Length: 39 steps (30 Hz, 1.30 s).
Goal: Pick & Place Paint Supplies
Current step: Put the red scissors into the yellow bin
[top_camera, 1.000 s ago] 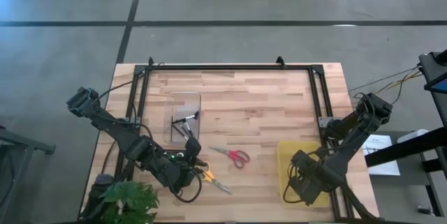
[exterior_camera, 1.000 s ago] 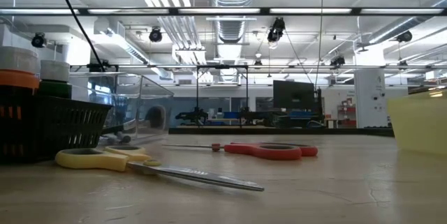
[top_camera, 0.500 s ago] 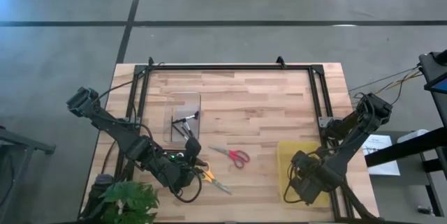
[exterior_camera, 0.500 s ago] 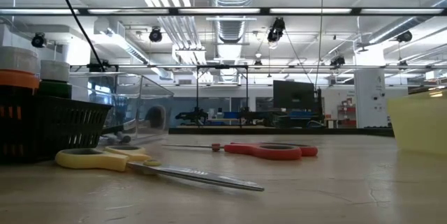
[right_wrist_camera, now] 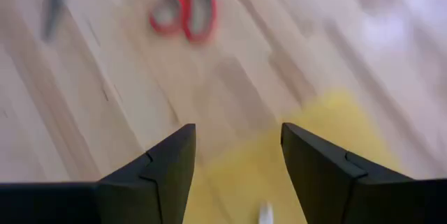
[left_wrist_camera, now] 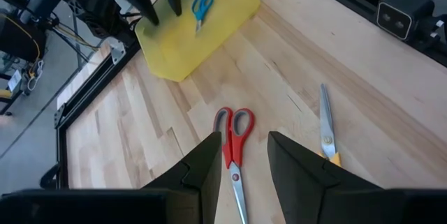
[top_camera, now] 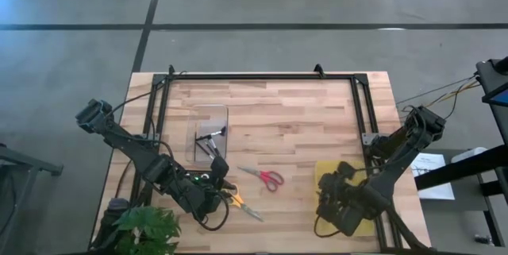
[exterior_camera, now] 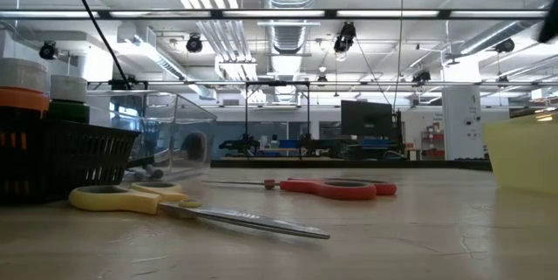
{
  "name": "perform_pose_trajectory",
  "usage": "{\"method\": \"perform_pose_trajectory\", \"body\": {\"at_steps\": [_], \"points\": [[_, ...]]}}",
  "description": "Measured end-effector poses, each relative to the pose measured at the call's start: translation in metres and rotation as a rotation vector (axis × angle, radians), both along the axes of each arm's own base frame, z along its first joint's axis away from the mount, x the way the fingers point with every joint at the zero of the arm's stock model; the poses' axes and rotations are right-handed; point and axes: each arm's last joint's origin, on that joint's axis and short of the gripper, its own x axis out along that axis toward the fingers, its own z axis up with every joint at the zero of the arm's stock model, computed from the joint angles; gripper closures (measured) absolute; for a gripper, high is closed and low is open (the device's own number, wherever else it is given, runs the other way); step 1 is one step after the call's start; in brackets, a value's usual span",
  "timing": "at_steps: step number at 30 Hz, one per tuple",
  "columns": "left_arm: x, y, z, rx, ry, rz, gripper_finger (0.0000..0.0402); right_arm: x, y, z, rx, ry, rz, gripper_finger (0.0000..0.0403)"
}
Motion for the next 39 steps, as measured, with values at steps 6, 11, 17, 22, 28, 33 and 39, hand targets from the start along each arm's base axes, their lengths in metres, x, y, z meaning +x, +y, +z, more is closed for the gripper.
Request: {"method": "perform_pose_trajectory", "body": {"at_steps": [6,11,17,22,28,33,39], "points": [[0.0,0.0,0.0,0.002,-0.003,-0.003,0.0279,0.031,-0.012,0.001,-0.108,-0.099,0.139,0.0193],[0.0,0.0,0.0,-0.001,-0.002,0.0,0.0279,0.063,-0.033,-0.002,-0.167,-0.155,0.212,0.0193],[-0.002,0.002,-0.002,-0.02,0.025,0.046,0.0279,0.098,-0.067,-0.006,-0.096,-0.202,0.279,0.0193],[-0.004,0.005,-0.005,-0.005,0.051,0.095,0.0279,0.123,-0.095,-0.013,-0.018,-0.283,0.382,0.0193],[-0.004,0.005,-0.005,-0.004,0.053,0.1,0.0279,0.148,-0.116,-0.033,0.026,-0.244,0.466,0.0193],[-0.005,0.005,-0.006,0.001,0.056,0.102,0.0279,0.17,-0.118,-0.054,0.036,-0.208,0.491,0.0193],[-0.006,0.006,-0.007,-0.013,0.067,0.124,0.0279,0.19,-0.114,-0.079,0.047,-0.148,0.495,0.0193]]}}
